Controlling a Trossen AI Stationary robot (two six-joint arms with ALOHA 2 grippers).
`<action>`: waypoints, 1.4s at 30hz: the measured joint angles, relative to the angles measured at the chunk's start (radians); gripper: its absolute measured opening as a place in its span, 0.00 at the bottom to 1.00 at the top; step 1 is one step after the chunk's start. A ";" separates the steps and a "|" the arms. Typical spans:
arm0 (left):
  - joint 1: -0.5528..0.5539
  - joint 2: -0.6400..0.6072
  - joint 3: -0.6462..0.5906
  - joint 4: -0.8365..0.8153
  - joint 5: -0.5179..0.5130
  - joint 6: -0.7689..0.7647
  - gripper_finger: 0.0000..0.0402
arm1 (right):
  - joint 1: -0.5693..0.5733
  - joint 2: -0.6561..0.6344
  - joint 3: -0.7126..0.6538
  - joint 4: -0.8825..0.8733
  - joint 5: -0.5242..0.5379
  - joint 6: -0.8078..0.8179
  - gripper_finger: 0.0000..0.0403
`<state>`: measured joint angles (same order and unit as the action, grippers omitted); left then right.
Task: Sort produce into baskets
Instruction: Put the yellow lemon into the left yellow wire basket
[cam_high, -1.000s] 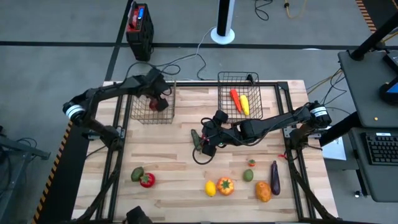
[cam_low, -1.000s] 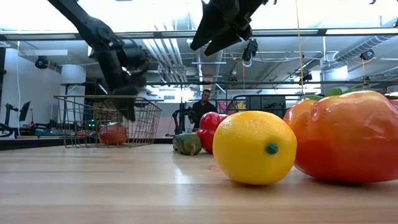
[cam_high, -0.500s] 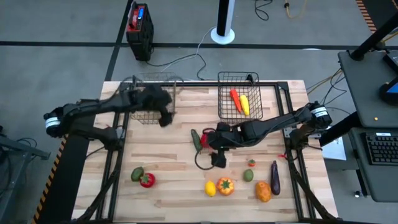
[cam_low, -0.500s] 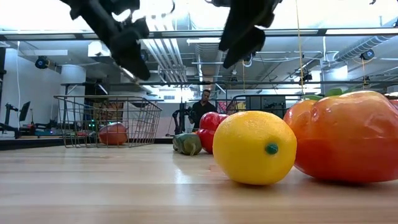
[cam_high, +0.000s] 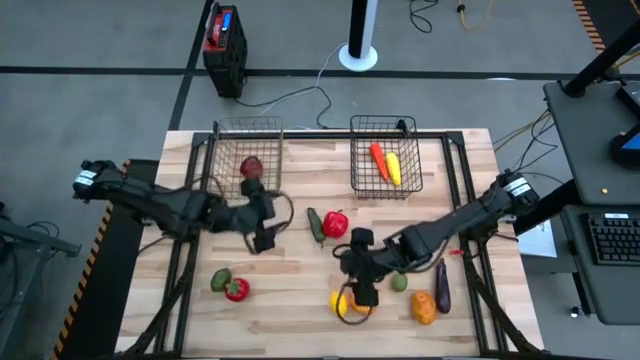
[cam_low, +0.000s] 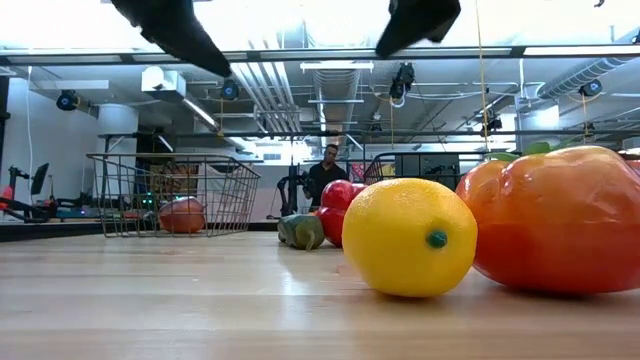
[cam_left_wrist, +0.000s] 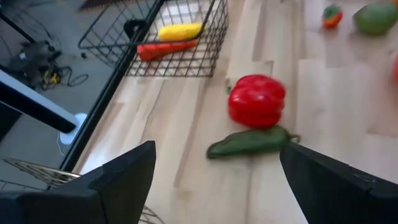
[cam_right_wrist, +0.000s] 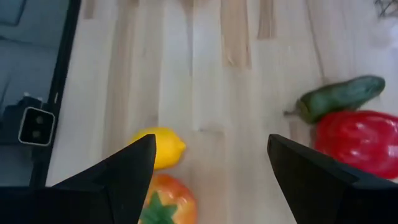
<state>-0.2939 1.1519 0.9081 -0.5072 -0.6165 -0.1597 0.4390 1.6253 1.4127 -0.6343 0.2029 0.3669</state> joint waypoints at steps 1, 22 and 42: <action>-0.030 0.000 0.000 0.000 -0.025 -0.019 0.81 | 0.013 0.000 0.000 0.008 0.018 0.002 0.75; -0.345 0.045 0.000 0.009 -0.200 -0.288 0.81 | 0.141 0.243 0.254 -0.046 0.049 0.093 0.81; -0.459 0.184 0.049 0.067 -0.239 -0.421 0.80 | 0.159 0.498 0.558 -0.422 0.029 0.132 0.81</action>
<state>-0.7531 1.3357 0.9569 -0.4402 -0.8558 -0.5806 0.5976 2.1236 1.9707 -1.0566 0.2321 0.4988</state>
